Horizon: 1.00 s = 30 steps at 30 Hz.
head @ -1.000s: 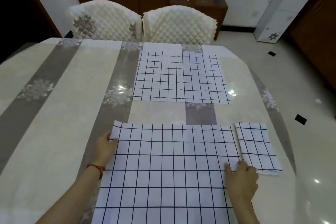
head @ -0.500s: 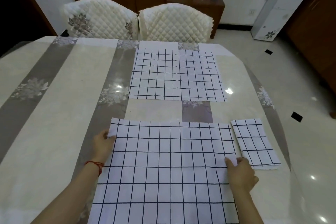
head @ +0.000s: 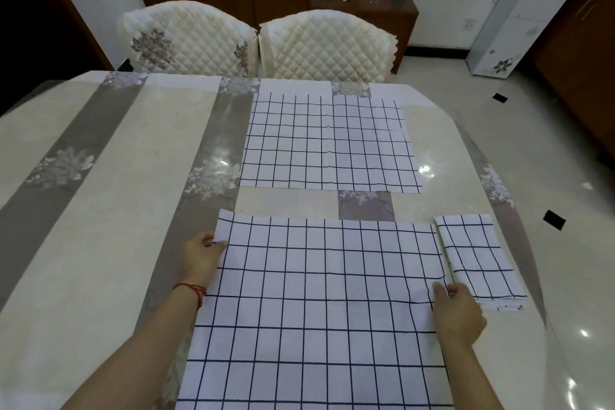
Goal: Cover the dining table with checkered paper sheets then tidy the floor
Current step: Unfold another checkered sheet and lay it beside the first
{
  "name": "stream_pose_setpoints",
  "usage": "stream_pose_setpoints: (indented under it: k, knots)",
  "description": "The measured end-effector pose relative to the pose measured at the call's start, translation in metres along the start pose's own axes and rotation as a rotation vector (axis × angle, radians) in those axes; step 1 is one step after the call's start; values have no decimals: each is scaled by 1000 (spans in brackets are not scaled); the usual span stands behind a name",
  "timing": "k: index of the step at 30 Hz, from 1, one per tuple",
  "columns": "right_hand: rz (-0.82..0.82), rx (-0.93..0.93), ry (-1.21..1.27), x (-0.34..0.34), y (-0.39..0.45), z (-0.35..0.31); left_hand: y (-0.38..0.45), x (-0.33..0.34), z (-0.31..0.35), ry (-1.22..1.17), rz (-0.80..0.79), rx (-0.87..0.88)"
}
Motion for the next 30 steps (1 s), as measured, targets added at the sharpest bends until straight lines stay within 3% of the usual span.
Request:
stream_pose_setpoints:
  k: [21,30]
  knots:
    - [58,-58,-13,-2,25,6,3,9,16,59,-17,41]
    - [63,-62,0,1,26,7,1,6,9,225,-13,67]
Point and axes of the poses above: each hand's wrist, its own y-axis towards the middle knuckle, its own x-axis out of the palm, z = x × y, the point moved 4 cm from there along y, towards the middle knuckle, and after that the axes turned 5 degrees about z, right-handed, at the moved point
